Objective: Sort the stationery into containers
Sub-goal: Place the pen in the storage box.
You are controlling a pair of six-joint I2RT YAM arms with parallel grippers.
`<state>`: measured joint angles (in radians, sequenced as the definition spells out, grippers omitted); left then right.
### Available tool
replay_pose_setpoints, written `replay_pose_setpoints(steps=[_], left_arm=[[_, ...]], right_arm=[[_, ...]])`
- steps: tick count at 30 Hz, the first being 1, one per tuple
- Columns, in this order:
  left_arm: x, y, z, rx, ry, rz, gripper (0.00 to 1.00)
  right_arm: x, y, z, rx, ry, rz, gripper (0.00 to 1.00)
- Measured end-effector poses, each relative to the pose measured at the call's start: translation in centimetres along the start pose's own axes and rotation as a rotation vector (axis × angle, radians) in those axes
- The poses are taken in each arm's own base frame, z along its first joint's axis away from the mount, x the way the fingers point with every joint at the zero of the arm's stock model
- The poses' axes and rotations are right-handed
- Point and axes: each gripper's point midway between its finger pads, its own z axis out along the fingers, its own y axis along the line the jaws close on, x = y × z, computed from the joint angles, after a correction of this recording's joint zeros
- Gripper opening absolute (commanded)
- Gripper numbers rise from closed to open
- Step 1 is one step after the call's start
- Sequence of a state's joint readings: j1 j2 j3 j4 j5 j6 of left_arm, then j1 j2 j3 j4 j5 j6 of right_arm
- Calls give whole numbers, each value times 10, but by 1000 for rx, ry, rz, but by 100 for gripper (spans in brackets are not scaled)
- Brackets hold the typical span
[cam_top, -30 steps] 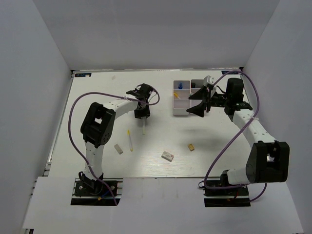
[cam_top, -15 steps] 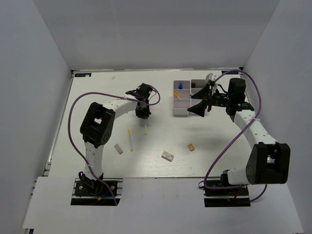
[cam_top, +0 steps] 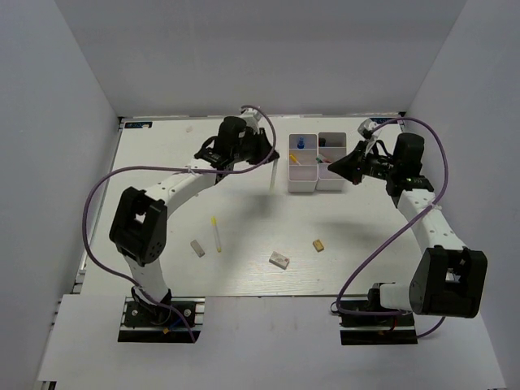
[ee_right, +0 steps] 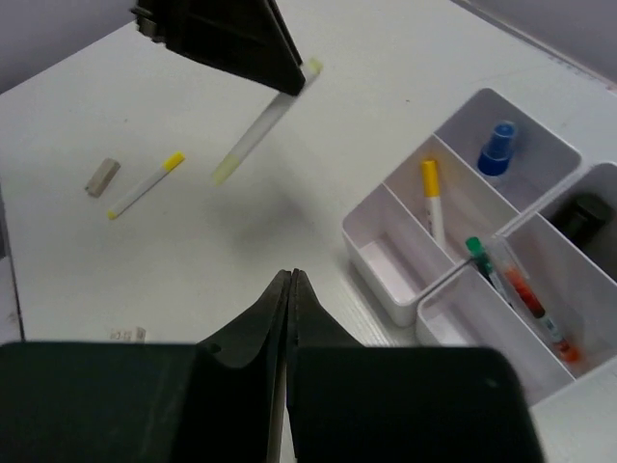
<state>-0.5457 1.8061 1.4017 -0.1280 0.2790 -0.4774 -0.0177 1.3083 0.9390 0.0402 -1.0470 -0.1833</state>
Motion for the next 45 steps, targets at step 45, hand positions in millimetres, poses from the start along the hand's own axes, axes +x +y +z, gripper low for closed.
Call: replay_pose_setpoints(steps=[45], left_arm=[[-58,-29,127,132,-536,303,33]], right_arm=[[23,-25,-34,148,-25,124,0]])
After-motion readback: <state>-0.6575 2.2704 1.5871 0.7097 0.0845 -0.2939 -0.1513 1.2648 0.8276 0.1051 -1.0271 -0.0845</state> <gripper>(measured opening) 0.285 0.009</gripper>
